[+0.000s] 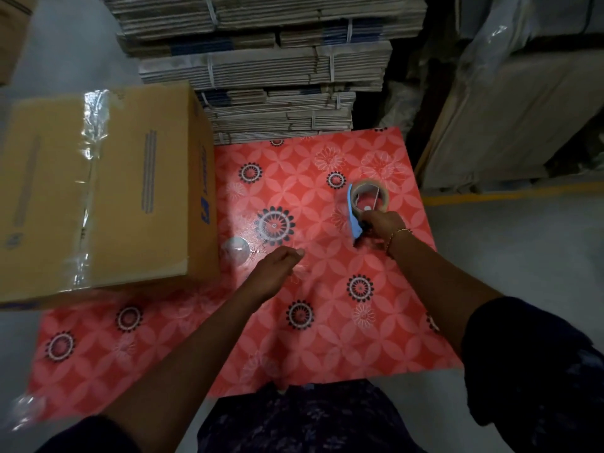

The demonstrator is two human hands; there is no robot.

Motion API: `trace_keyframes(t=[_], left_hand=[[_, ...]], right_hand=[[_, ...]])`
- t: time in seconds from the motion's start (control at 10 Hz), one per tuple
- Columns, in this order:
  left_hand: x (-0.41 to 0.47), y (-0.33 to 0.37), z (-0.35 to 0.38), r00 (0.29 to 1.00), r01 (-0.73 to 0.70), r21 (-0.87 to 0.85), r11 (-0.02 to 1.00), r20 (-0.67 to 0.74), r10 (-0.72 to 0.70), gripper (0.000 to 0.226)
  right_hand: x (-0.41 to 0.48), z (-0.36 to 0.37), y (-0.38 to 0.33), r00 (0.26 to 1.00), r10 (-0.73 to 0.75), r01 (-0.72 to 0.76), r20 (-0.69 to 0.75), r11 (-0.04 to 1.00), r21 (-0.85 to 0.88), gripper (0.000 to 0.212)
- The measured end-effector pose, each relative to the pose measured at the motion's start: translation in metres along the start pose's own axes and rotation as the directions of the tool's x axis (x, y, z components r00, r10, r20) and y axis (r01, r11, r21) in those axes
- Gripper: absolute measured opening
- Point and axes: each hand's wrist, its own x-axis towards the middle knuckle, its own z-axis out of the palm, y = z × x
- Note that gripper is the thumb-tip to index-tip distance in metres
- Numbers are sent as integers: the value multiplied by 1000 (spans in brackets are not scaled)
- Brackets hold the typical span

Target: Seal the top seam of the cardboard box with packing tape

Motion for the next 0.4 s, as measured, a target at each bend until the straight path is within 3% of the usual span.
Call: trace_keyframes(t=[0.1,0.3,0.4], left_hand=[[-2,0,-13,999,-34,-9,999,-19,34,29],[-10,6,-46,982,-183,12,983,-44,183,17],[-12,10,-67,952,-294,73,953,-63,298,3]], right_hand=[[-5,-8,1,1000,-17,19,19,992,-125,43],[-49,-15,-13,991,-136,133,10,950,-281,29],[-73,-16,-13,970,-241,211,-30,897,-388,32]])
